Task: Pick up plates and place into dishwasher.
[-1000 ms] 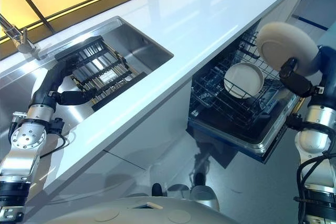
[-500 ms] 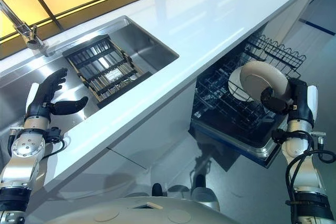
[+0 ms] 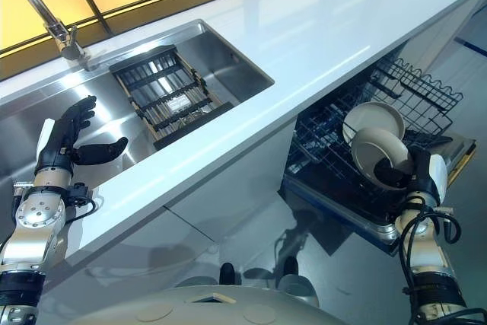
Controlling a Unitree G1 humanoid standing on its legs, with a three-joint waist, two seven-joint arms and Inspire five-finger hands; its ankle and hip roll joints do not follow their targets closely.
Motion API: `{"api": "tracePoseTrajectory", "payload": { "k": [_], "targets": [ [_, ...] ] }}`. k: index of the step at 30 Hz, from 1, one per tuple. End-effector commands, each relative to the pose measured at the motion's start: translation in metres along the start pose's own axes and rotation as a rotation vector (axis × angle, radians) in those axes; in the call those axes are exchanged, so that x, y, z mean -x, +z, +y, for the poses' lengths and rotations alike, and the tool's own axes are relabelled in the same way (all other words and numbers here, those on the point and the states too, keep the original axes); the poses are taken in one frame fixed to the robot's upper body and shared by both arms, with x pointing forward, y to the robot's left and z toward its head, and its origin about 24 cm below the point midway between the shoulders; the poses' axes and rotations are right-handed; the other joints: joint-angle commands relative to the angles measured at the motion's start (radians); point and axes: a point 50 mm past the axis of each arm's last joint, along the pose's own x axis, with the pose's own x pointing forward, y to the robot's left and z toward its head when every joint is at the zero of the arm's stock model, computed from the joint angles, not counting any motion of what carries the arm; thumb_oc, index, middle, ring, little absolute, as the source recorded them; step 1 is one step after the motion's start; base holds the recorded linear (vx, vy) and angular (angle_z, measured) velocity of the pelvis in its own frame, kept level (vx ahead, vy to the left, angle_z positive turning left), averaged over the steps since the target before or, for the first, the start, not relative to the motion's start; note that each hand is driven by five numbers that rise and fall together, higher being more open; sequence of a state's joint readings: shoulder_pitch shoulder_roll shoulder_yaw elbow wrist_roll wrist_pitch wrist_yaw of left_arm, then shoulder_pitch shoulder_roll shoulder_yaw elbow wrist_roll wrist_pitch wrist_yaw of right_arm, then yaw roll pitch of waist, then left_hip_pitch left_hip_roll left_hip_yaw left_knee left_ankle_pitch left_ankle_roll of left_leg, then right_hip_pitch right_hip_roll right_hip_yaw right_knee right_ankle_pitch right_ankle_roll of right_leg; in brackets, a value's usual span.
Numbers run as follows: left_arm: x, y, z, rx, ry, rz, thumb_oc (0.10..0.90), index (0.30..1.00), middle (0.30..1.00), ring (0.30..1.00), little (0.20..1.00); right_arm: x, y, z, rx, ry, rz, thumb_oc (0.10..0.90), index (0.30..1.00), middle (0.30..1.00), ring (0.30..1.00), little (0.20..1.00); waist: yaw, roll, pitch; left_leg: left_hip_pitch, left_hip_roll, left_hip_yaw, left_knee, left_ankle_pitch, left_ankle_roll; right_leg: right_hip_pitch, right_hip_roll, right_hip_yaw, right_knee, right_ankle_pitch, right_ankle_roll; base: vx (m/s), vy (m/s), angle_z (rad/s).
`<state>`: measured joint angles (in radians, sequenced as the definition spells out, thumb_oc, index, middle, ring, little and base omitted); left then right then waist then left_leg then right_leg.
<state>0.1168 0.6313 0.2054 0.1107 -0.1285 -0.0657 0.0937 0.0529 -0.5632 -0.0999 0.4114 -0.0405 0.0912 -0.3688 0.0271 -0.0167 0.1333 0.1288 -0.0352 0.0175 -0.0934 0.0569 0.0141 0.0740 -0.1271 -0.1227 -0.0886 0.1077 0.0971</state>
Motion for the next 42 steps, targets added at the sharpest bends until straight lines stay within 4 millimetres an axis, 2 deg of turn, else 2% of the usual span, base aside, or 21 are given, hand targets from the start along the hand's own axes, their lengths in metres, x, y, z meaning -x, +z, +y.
{"api": "tracePoseTrajectory", "payload": {
  "k": [1, 4, 10, 15, 20, 24, 25, 26, 27, 35, 42],
  "targets": [
    [-0.020, 0.052, 0.023, -0.007, 0.078, -0.250, 0.800, 0.900, 0.900, 0.900, 0.900, -0.028, 0.059, -0.029, 0.007, -0.187, -0.203, 0.100, 0.300, 0.300, 0.300, 0.200, 0.022, 0.025, -0.029, -0.020, -0.026, 0.002, 0.022, -0.077, 0.002, -0.011, 0.049, -0.029, 0.127, -0.124, 0.021, 0.05, -0.017, 0.08],
    [-0.021, 0.055, 0.021, -0.003, 0.065, -0.260, 0.800, 0.900, 0.900, 0.900, 0.900, -0.030, 0.050, -0.025, 0.039, -0.173, -0.154, 0.100, 0.300, 0.300, 0.300, 0.200, 0.027, 0.032, -0.015, -0.025, -0.026, -0.003, 0.028, -0.076, 0.003, -0.018, 0.046, -0.032, 0.139, -0.126, 0.022, 0.03, -0.014, 0.02],
    [-0.022, 0.061, 0.019, 0.004, 0.052, -0.280, 0.800, 0.900, 0.900, 0.900, 0.900, -0.034, 0.047, -0.022, 0.079, -0.167, -0.136, 0.100, 0.300, 0.300, 0.300, 0.200, 0.034, 0.041, 0.014, -0.047, -0.029, -0.010, 0.044, -0.075, 0.005, -0.035, 0.043, -0.029, 0.148, -0.124, 0.022, 0.01, -0.016, 0.09],
    [-0.025, 0.068, 0.012, 0.016, 0.037, -0.304, 0.800, 0.900, 0.900, 0.900, 0.900, -0.037, 0.057, -0.017, 0.085, -0.164, -0.171, 0.100, 0.300, 0.300, 0.300, 0.200, 0.044, 0.048, 0.041, -0.073, -0.032, -0.020, 0.059, -0.073, 0.007, -0.051, 0.043, -0.025, 0.151, -0.121, 0.020, -0.01, -0.004, 0.03],
    [-0.026, 0.072, 0.005, 0.021, 0.008, -0.319, 0.800, 0.900, 0.900, 0.900, 0.900, -0.035, 0.081, -0.005, 0.071, -0.116, -0.262, 0.100, 0.300, 0.300, 0.300, 0.200, 0.054, 0.047, 0.055, -0.086, -0.035, -0.031, 0.067, -0.070, 0.008, -0.052, 0.045, -0.024, 0.140, -0.114, 0.017, 0.00, -0.021, 0.04],
    [-0.026, 0.072, 0.001, 0.024, -0.004, -0.317, 0.800, 0.900, 0.900, 0.900, 0.900, -0.032, 0.093, 0.002, 0.052, -0.078, -0.313, 0.100, 0.300, 0.300, 0.300, 0.200, 0.053, 0.044, 0.055, -0.085, -0.034, -0.031, 0.068, -0.070, 0.007, -0.049, 0.046, -0.023, 0.135, -0.112, 0.017, 0.01, -0.006, 0.02],
    [-0.026, 0.072, 0.000, 0.026, -0.008, -0.316, 0.800, 0.900, 0.900, 0.900, 0.900, -0.030, 0.097, 0.005, 0.048, -0.065, -0.330, 0.342, 0.507, 0.507, 0.507, 0.442, 0.052, 0.044, 0.056, -0.085, -0.034, -0.031, 0.069, -0.070, 0.007, -0.049, 0.047, -0.022, 0.135, -0.112, 0.017, 0.00, 0.000, 0.00],
    [-0.026, 0.071, -0.001, 0.027, -0.011, -0.315, 0.800, 0.900, 0.900, 0.900, 0.900, -0.029, 0.101, 0.006, 0.038, -0.056, -0.348, 0.435, 0.587, 0.587, 0.587, 0.535, 0.051, 0.044, 0.056, -0.084, -0.033, -0.031, 0.070, -0.070, 0.007, -0.048, 0.048, -0.020, 0.135, -0.112, 0.017, 0.00, 0.000, 0.00],
    [-0.026, 0.071, -0.002, 0.026, -0.013, -0.315, 0.800, 0.900, 0.900, 0.900, 0.900, -0.027, 0.105, 0.008, 0.024, -0.049, -0.365, 0.800, 0.900, 0.900, 0.900, 0.900, 0.050, 0.044, 0.057, -0.084, -0.033, -0.029, 0.070, -0.070, 0.008, -0.047, 0.049, -0.019, 0.134, -0.112, 0.017, 0.00, 0.000, 0.00],
    [-0.021, 0.065, -0.007, 0.030, -0.023, -0.296, 0.800, 0.900, 0.900, 0.900, 0.900, -0.004, 0.138, 0.002, -0.156, -0.061, -0.544, 0.800, 0.900, 0.900, 0.900, 0.900, 0.029, 0.041, 0.053, -0.066, -0.027, -0.021, 0.068, -0.072, 0.009, -0.033, 0.057, -0.007, 0.134, -0.119, 0.017, 0.00, 0.000, -0.01],
    [-0.018, 0.059, -0.001, 0.030, -0.005, -0.271, 0.800, 0.900, 0.900, 0.900, 0.900, 0.013, 0.148, -0.019, -0.294, -0.086, -0.641, 0.800, 0.900, 0.900, 0.900, 0.900, 0.007, 0.036, 0.046, -0.058, -0.023, -0.005, 0.067, -0.076, 0.009, -0.031, 0.061, 0.003, 0.137, -0.123, 0.020, -0.01, -0.003, -0.05]
  ]
}}
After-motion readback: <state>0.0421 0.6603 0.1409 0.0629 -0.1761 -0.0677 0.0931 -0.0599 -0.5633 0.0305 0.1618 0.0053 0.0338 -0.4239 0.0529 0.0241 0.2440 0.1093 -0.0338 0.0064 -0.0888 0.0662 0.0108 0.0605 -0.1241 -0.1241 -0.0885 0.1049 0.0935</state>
